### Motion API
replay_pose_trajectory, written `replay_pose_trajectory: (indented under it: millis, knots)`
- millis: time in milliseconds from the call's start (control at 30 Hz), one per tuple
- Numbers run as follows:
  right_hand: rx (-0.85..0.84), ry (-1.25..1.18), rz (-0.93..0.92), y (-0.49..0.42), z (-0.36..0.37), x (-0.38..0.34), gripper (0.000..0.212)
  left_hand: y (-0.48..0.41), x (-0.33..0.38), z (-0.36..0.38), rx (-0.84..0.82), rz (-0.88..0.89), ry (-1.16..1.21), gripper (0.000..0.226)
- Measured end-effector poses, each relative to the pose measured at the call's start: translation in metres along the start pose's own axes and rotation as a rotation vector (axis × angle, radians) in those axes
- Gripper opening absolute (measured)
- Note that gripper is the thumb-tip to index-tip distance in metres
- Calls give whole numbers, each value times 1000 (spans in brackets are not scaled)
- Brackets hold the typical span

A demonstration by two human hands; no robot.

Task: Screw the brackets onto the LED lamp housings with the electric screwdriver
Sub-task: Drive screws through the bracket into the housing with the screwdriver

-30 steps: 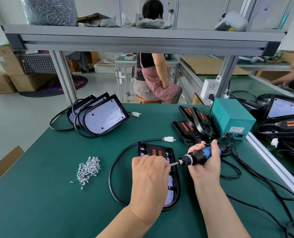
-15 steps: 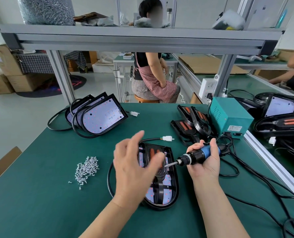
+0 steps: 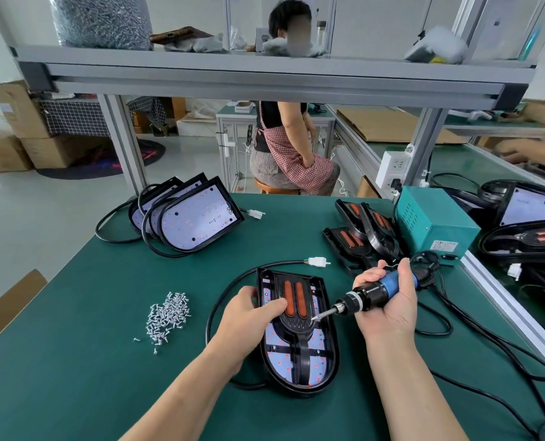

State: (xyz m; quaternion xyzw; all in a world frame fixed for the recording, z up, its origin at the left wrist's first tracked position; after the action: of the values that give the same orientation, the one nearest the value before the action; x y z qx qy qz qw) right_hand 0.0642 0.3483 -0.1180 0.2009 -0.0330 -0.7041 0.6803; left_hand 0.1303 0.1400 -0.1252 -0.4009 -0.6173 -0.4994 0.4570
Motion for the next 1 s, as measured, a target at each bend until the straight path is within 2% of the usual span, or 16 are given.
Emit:
replay_pose_trajectory:
  millis: [100, 233, 400, 533, 633, 800, 1000]
  knots:
    - [-7, 34, -28, 0, 9, -1, 32, 0, -1, 0, -1, 19, -1, 52]
    - [-31, 174, -149, 3, 31, 3, 30, 2, -1, -1, 30, 38, -14, 73]
    - [-105, 369, -294, 2, 72, 14, 26, 3, 0, 1, 34, 44, 0, 65]
    - [-179, 552, -391, -5, 100, 32, 31, 4, 1, 0, 25, 37, 1, 74]
    - [-235, 636, -451, -11, 112, 48, 29, 3, 0, -1, 18, 37, 7, 69]
    - [-290, 735, -483, -17, 118, 67, 37, 2, -1, -1, 11, 34, 22, 58]
    - [-308, 813, -501, -18, 118, 79, 38, 0, -3, -2, 14, 38, 29, 58]
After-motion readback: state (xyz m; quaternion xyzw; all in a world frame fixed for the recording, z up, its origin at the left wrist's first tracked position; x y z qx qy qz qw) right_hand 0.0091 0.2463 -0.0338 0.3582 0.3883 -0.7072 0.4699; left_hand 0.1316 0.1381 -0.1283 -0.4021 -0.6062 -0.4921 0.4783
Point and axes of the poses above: each hand's wrist, its own y-axis away from the middle knuckle, its own z-axis out of the palm, x = y × z, the point moved 1 cm from there along -y, towards the middle knuckle, and after that the axes turned 5 degrees about y, right-handed, at the moved point
